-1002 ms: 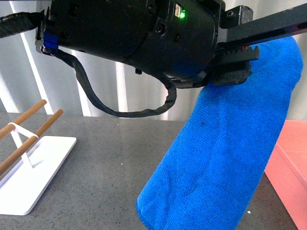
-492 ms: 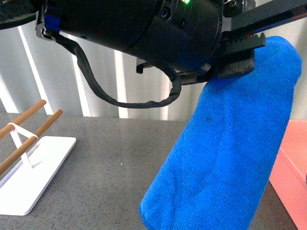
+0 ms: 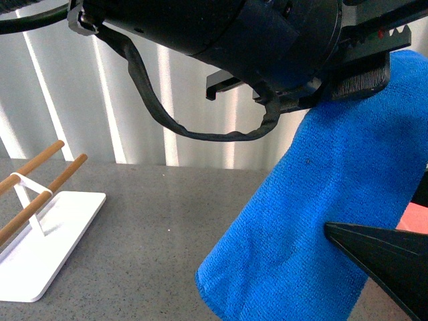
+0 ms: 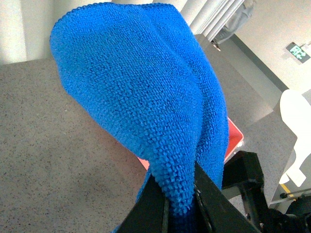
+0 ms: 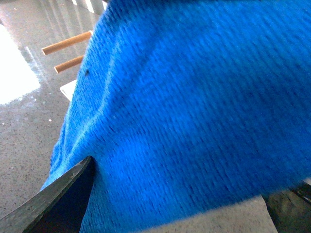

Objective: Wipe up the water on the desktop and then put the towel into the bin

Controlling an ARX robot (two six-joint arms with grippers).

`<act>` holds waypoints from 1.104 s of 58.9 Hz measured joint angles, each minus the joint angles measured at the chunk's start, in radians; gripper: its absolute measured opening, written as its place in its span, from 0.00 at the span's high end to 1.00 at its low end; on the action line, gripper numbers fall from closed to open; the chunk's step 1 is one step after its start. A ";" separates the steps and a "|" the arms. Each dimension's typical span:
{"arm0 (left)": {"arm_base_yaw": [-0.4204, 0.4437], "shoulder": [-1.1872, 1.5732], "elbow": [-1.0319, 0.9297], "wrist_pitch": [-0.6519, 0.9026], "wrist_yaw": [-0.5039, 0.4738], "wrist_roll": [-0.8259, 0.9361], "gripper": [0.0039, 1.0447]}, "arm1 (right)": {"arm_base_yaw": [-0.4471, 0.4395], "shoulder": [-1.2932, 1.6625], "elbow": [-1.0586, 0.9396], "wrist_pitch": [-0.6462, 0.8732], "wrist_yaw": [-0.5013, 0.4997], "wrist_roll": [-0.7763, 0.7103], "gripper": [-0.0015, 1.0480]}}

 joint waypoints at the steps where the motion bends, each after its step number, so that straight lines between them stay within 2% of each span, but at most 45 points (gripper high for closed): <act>1: -0.002 0.000 0.001 -0.003 0.000 -0.001 0.96 | 0.003 0.006 0.003 0.004 -0.001 0.001 0.07; 9: -0.008 0.000 0.006 -0.015 -0.001 -0.003 0.96 | 0.042 0.059 0.037 0.037 0.012 0.021 0.07; 14: -0.010 0.000 0.012 -0.019 -0.002 -0.004 0.96 | 0.068 0.077 0.053 0.048 0.037 0.027 0.16; 23: -0.011 0.000 0.018 -0.023 -0.007 -0.003 0.96 | 0.107 0.068 0.058 0.050 0.065 0.029 0.46; 32: 0.002 0.000 0.018 -0.026 -0.016 -0.002 0.96 | 0.098 0.029 0.049 0.037 0.066 0.034 0.76; 41: 0.024 0.004 0.018 -0.032 -0.016 0.000 0.96 | 0.080 0.006 0.045 0.008 0.061 0.019 0.94; 61: 0.085 0.034 0.015 -0.036 -0.004 -0.004 0.95 | 0.043 -0.031 0.048 -0.066 0.069 -0.039 0.95; 65: 0.093 0.034 0.015 -0.036 -0.007 -0.004 0.85 | 0.038 -0.031 0.050 -0.072 0.068 -0.046 0.95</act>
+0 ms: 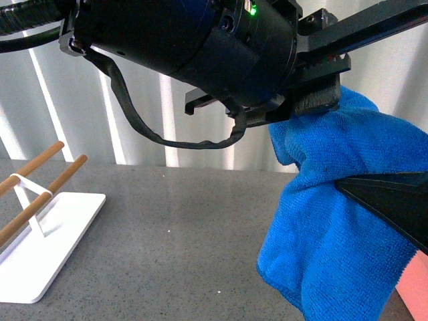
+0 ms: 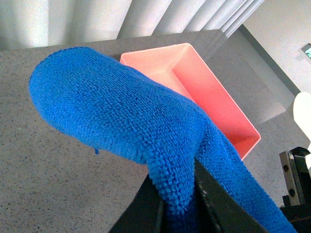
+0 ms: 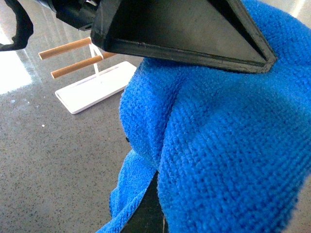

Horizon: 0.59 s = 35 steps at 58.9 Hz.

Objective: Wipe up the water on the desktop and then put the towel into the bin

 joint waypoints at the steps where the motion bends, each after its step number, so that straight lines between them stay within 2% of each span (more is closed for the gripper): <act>1: 0.005 0.000 0.000 0.000 -0.001 0.000 0.81 | -0.002 0.000 0.001 -0.003 0.000 -0.003 0.95; 7: 0.039 0.000 -0.001 0.000 -0.009 0.001 0.68 | -0.016 -0.001 0.001 -0.014 -0.010 -0.010 0.95; 14: 0.126 0.000 -0.016 0.001 -0.013 0.002 0.49 | -0.039 -0.002 0.001 -0.035 -0.014 -0.027 0.95; 29: 0.397 -0.060 -0.147 0.014 0.053 0.063 0.06 | -0.098 0.010 0.001 -0.029 -0.024 -0.045 0.95; 35: 0.491 -0.138 -0.235 0.020 0.103 0.136 0.07 | -0.109 0.027 0.001 -0.019 -0.011 -0.045 0.95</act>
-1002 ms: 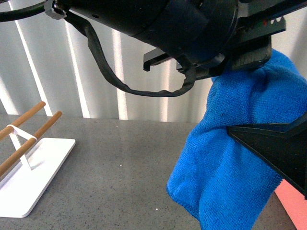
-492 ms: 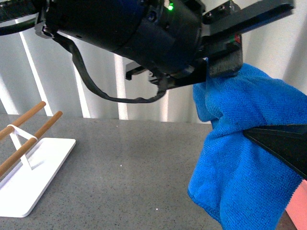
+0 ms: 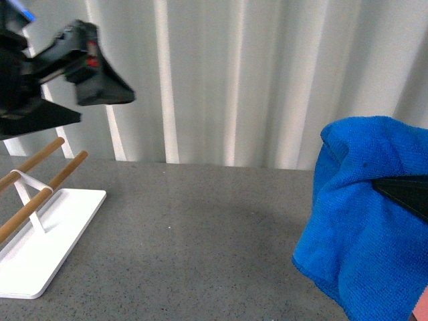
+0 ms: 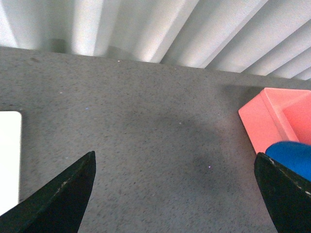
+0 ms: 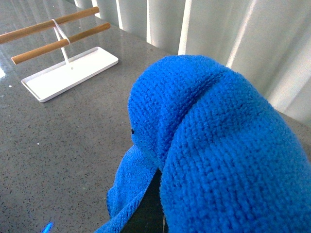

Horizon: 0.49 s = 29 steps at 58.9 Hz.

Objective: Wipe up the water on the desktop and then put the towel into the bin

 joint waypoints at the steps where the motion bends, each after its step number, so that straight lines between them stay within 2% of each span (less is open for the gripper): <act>1: 0.017 -0.018 -0.019 -0.003 0.013 0.014 0.06 | 0.000 0.001 0.000 0.000 0.001 0.000 0.95; 15: 0.223 -0.227 -0.224 -0.071 0.177 0.136 0.06 | -0.018 0.016 0.000 0.015 -0.001 -0.006 0.95; 21: 0.293 -0.284 -0.267 -0.118 0.208 0.187 0.06 | -0.021 0.031 0.000 0.019 0.002 -0.006 0.95; 22: 0.294 -0.286 -0.277 -0.101 0.200 0.187 0.07 | -0.021 0.032 0.000 0.019 0.002 -0.006 0.95; 25: 0.292 -0.315 -0.389 0.164 0.006 0.183 0.17 | -0.019 0.034 0.000 0.019 0.003 -0.007 0.95; 27: 0.293 -0.331 -0.472 0.342 -0.091 0.183 0.24 | -0.019 0.034 0.000 0.019 0.003 -0.007 0.95; 29: 0.294 -0.343 -0.525 0.451 -0.133 0.183 0.29 | -0.018 0.034 0.000 0.018 0.003 -0.007 0.95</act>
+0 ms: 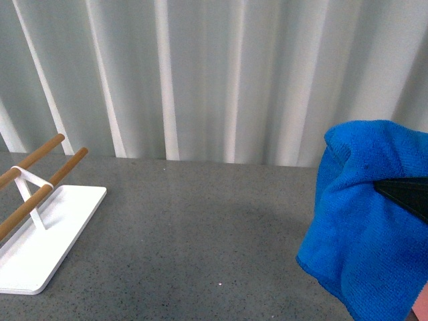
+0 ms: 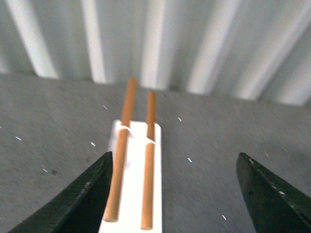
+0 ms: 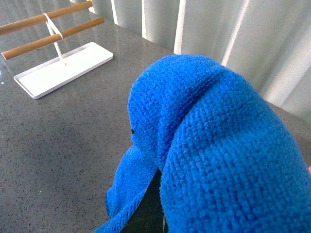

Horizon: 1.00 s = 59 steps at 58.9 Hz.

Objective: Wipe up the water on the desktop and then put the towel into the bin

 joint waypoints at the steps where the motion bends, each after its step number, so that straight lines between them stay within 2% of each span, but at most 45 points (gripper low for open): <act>1: 0.000 -0.010 -0.029 0.058 -0.016 0.000 0.32 | 0.000 0.000 0.000 -0.004 0.001 0.000 0.95; 4: -0.006 -0.042 -0.082 0.161 -0.047 0.000 0.41 | 0.000 -0.003 0.000 -0.015 0.002 -0.001 0.95; 7: -0.020 -0.080 -0.114 0.197 -0.062 0.000 0.49 | 0.000 -0.008 0.000 -0.020 0.002 -0.001 0.95; 23: -0.104 -0.256 -0.261 0.168 -0.139 -0.003 0.97 | -0.013 -0.037 0.002 -0.048 0.000 -0.008 0.95; 37: -0.151 -0.407 -0.332 0.089 -0.184 -0.002 0.97 | -0.034 -0.055 0.002 -0.050 -0.013 -0.010 0.95; 42: -0.209 -0.459 -0.350 0.052 -0.261 -0.002 0.97 | -0.036 -0.055 0.002 -0.050 -0.013 -0.010 0.95; 59: -0.238 -0.581 -0.399 -0.001 -0.270 -0.002 0.97 | -0.036 -0.057 0.002 -0.054 -0.017 -0.010 0.95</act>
